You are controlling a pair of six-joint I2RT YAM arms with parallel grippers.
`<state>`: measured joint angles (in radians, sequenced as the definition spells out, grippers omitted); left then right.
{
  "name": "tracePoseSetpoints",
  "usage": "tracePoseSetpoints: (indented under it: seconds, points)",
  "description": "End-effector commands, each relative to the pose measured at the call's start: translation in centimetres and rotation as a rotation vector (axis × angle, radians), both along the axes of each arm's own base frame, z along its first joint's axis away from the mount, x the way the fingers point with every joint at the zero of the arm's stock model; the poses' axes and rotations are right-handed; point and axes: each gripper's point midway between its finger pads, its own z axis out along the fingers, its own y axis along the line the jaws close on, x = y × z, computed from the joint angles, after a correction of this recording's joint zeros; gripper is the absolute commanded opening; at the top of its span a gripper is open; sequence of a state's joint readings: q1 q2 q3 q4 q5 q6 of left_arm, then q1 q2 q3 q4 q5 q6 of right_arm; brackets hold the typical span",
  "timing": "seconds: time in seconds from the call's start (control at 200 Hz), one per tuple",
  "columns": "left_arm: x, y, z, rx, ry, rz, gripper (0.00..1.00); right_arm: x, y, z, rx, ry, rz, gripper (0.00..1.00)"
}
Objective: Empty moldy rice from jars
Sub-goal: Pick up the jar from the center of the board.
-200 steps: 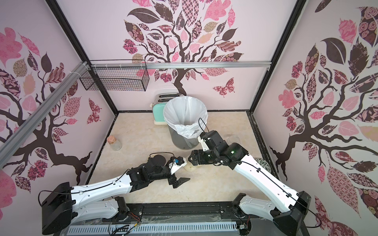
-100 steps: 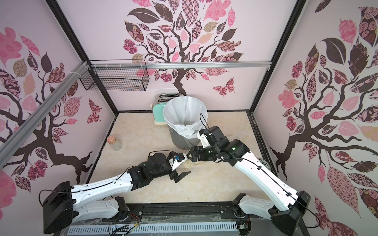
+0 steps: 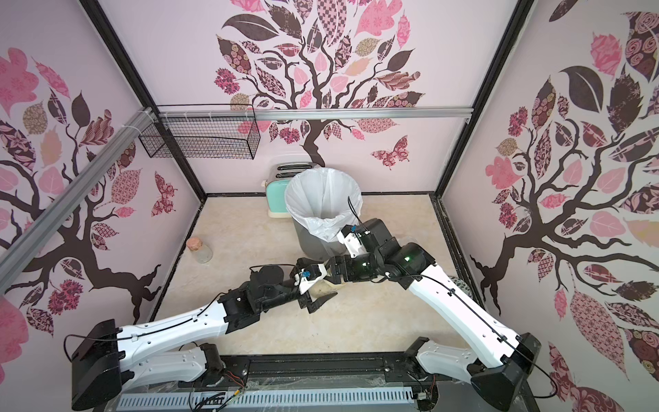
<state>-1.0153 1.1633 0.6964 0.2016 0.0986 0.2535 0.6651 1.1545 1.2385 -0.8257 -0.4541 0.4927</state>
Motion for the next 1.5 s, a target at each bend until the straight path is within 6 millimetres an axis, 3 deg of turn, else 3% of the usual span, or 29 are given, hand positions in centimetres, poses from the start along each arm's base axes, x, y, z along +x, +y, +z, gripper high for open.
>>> tracePoseSetpoints:
  seconds: [0.0, 0.545, 0.85, 1.245, 1.371, 1.451, 1.496]
  points:
    - [-0.5, -0.6, 1.8, -0.036, -0.038, -0.044, 0.98, 0.2, 1.1, 3.9, 0.112, -0.086, 0.049, 0.55]
    - [-0.3, -0.2, -0.4, 0.025, 0.053, -0.029, 0.98, -0.2, 1.1, 6.6, 0.169, -0.120, 0.075, 0.54]
    - [-0.1, -1.1, 0.8, -0.001, 0.048, -0.049, 0.96, -1.0, 1.4, 5.3, 0.185, -0.078, 0.103, 0.54]
    - [-0.2, -0.9, 0.9, -0.005, 0.051, -0.053, 0.81, -1.1, 1.6, 5.2, 0.189, -0.075, 0.119, 0.55]
    - [-0.2, -0.7, 1.7, -0.023, 0.045, -0.050, 0.79, -0.8, 1.4, 4.9, 0.175, -0.078, 0.110, 0.59]
    - [-0.2, -0.6, 2.1, -0.034, 0.053, -0.051, 0.78, -0.6, 1.2, 4.8, 0.162, -0.088, 0.093, 0.67]
    - [-0.2, -0.6, 2.3, -0.041, 0.059, -0.050, 0.78, -0.4, 1.0, 4.7, 0.149, -0.094, 0.078, 0.77]
